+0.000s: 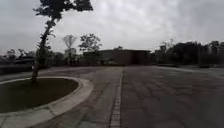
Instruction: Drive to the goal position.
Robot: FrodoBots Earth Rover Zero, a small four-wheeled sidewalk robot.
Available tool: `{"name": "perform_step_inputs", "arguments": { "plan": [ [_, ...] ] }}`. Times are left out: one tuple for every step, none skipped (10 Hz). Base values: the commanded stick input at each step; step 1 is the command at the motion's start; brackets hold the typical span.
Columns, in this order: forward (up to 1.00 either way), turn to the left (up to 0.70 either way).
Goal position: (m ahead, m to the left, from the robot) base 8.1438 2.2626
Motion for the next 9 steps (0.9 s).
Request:
{"name": "perform_step_inputs", "arguments": {
  "plan": [
    [1.0,0.07],
    [1.0,0.07],
    [1.0,0.07],
    [1.0,0.07],
    [1.0,0.07],
    [1.0,0.07],
    [1.0,0.07],
    [1.0,0.07],
    [1.0,0.07]
  ]
}}
